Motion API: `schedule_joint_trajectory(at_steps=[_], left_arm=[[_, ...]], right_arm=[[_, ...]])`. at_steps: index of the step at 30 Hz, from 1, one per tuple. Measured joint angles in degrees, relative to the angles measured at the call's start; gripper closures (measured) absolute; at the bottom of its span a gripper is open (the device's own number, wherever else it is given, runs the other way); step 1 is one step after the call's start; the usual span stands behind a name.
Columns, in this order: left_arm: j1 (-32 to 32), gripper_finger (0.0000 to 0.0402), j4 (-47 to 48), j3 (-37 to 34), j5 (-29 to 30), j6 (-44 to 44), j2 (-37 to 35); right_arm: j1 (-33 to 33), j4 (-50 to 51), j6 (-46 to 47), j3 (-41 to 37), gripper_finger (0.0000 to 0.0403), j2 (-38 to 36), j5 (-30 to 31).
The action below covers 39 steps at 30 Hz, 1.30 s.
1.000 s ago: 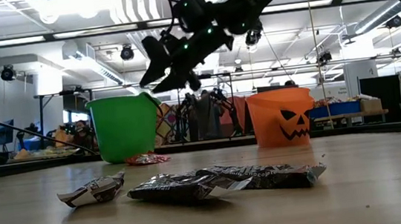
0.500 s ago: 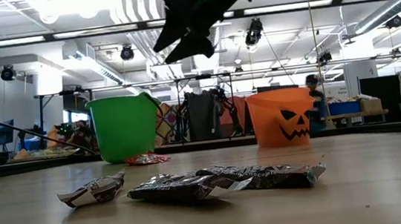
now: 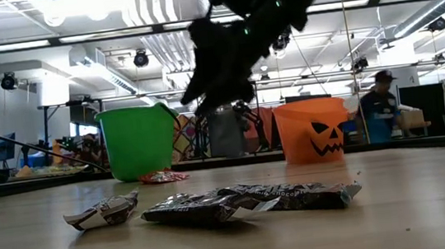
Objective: Sort candy
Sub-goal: Put the red candy into the black bucket
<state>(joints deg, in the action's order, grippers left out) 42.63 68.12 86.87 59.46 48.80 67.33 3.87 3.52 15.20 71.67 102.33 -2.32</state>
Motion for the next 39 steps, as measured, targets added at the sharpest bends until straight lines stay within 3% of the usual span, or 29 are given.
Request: schedule_joint_trajectory(at_steps=[5, 16, 26, 39], left_arm=[[0.0, 0.0326, 0.2, 0.0, 0.0, -0.3, 0.0], [0.0, 0.0326, 0.2, 0.0, 0.0, -0.9, 0.0], [0.0, 0.0326, -0.1, 0.0, 0.0, -0.3, 0.0], [0.0, 0.0326, -0.5, 0.0, 0.0, 0.4, 0.3]], right_arm=[[0.3, -7.0, 0.7, -4.7, 0.0175, 0.1, 5.9], [1.1, -12.8, -2.3, -5.3, 0.0113, 1.8, 7.1], [1.4, -16.2, -2.6, 3.8, 0.0103, 14.1, 7.5], [1.4, -7.6, -1.9, 14.2, 0.0129, 23.5, 9.9]])
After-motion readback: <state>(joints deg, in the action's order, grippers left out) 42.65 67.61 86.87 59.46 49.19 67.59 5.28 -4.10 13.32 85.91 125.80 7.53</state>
